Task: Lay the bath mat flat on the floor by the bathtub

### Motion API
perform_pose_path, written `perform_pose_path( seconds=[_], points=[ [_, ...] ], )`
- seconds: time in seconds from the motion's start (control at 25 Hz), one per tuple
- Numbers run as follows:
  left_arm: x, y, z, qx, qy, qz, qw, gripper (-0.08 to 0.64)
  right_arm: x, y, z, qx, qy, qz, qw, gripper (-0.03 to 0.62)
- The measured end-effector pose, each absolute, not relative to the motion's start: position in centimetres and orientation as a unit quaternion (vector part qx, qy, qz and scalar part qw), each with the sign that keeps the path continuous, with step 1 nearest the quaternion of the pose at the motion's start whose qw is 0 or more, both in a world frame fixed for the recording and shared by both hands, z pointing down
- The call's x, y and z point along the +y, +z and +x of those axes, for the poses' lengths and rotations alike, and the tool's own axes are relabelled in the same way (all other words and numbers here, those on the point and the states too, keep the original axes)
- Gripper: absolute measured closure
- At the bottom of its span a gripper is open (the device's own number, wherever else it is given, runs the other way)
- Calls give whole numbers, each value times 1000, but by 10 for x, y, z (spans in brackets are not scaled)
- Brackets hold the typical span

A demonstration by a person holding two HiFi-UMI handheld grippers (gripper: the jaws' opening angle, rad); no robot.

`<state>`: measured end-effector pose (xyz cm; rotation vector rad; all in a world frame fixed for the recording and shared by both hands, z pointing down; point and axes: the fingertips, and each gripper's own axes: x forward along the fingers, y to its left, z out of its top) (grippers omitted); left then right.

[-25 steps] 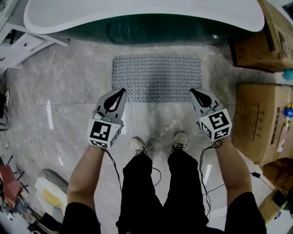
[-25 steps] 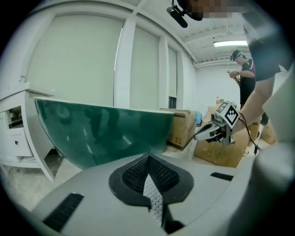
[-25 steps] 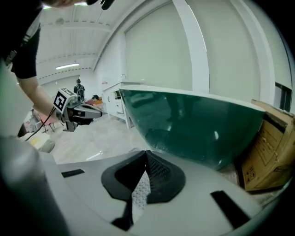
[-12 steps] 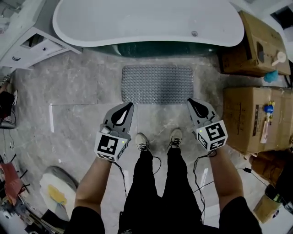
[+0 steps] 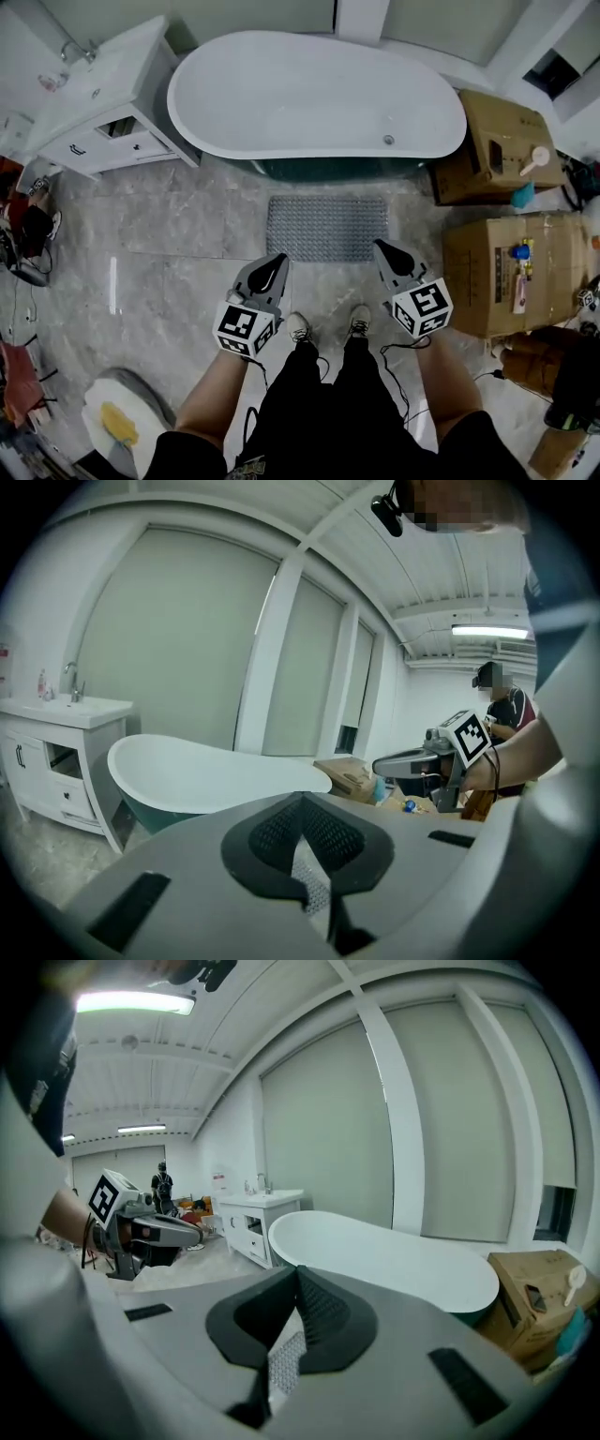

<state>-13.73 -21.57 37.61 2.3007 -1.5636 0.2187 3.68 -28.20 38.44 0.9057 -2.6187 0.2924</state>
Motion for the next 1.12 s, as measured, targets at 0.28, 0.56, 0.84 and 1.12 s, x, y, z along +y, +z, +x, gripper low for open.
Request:
perform_pose_path(
  seconds=[0.28, 0.56, 0.84, 1.12],
  points=[
    [-185, 311, -137, -549, 46, 816, 172, 545, -246, 321, 35, -919, 117, 348, 141, 576],
    [-170, 290, -138, -524, 38, 835, 163, 545, -225, 303, 39, -907, 120, 380, 134, 577],
    [-162, 284, -146, -498, 49, 850, 166, 545, -205, 291, 42, -894, 120, 412, 128, 576],
    [-145, 277, -127, -490, 43, 857, 156, 545, -181, 288, 65, -893, 119, 415, 129, 575]
  ],
)
